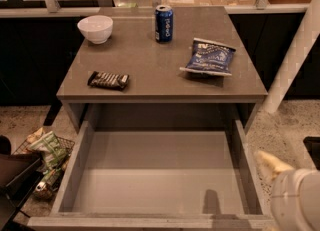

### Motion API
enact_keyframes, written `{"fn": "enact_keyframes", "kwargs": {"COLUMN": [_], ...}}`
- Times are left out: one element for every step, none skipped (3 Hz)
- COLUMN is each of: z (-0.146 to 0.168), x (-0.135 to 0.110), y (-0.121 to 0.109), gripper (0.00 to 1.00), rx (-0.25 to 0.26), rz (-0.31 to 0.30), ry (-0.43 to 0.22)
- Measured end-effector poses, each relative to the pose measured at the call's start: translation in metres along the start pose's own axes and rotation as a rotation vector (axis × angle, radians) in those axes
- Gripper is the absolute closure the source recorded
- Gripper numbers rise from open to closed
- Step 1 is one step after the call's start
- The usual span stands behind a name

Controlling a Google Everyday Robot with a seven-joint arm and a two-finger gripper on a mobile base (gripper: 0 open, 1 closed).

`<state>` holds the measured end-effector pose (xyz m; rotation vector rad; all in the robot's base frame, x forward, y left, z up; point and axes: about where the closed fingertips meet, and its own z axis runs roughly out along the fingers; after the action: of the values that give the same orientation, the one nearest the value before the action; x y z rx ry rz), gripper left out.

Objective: Close top drawer

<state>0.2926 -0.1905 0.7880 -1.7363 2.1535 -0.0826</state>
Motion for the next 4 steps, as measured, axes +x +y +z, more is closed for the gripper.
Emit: {"fn": "enact_keyframes", "kwargs": {"z": [0.022,0.022,0.040,0.071], "x": [0.014,0.014,0.008,-0.002], "y": [0.029,0.029,0.036,0.055], "gripper": [0.00,0.00,0.00,0.00], "rx": [-0.060,-0.061,-0.049,-0.042], "rz": [0.017,0.017,0.007,-0.063], "ry": [0.012,0.012,0.035,0.071]}}
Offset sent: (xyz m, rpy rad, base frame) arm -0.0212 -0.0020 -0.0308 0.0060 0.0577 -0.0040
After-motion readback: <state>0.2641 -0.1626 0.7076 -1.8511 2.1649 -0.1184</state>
